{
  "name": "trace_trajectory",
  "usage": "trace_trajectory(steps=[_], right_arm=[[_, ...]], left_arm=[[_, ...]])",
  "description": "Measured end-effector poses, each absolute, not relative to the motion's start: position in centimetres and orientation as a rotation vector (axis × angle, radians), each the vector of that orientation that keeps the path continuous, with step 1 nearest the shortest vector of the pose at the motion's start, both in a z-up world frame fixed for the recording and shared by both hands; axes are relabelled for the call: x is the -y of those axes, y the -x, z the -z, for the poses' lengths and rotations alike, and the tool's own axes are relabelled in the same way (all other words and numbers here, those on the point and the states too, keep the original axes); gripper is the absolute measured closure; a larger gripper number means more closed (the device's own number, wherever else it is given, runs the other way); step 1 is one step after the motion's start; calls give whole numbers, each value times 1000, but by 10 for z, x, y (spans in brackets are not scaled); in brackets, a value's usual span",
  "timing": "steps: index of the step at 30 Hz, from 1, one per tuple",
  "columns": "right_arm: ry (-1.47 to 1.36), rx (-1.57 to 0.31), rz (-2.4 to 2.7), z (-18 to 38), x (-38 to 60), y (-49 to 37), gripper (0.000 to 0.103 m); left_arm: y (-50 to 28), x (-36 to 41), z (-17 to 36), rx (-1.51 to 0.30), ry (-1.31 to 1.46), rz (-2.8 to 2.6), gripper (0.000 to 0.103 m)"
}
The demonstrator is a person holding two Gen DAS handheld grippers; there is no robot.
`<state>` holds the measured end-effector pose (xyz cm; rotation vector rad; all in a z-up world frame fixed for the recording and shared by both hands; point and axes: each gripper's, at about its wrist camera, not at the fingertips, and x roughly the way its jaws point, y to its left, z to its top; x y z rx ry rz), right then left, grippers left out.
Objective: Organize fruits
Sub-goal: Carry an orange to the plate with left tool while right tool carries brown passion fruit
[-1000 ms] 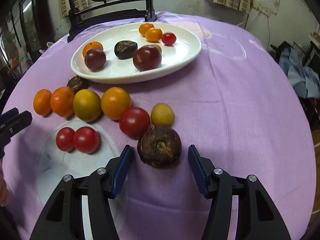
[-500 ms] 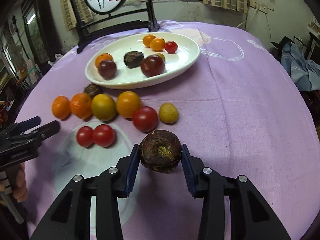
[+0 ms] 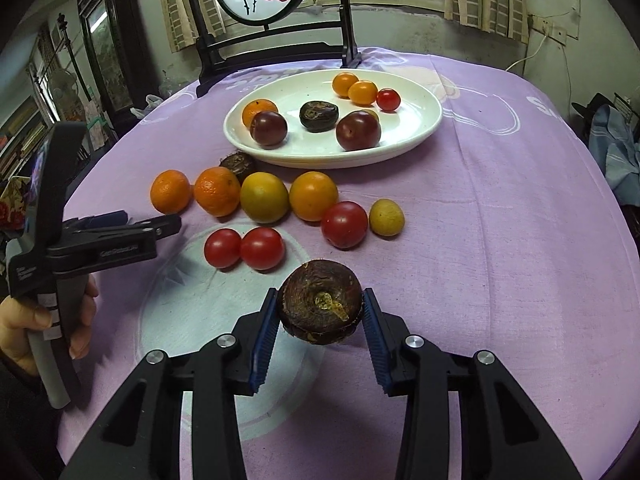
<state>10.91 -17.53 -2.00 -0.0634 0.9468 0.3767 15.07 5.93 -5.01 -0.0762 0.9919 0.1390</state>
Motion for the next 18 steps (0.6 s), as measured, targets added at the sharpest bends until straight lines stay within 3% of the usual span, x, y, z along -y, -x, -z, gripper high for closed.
trace_trajectory(steps=[5, 7, 18], right_arm=[[74, -945, -376, 20, 173, -108, 61], [78, -943, -375, 21, 173, -109, 61], [65, -923, -365, 21, 176, -110, 61]], left_arm=[[-167, -52, 52, -1012, 56, -115, 32], [-168, -48, 50, -986, 46, -94, 60], [-135, -35, 22, -949, 43, 23, 61]])
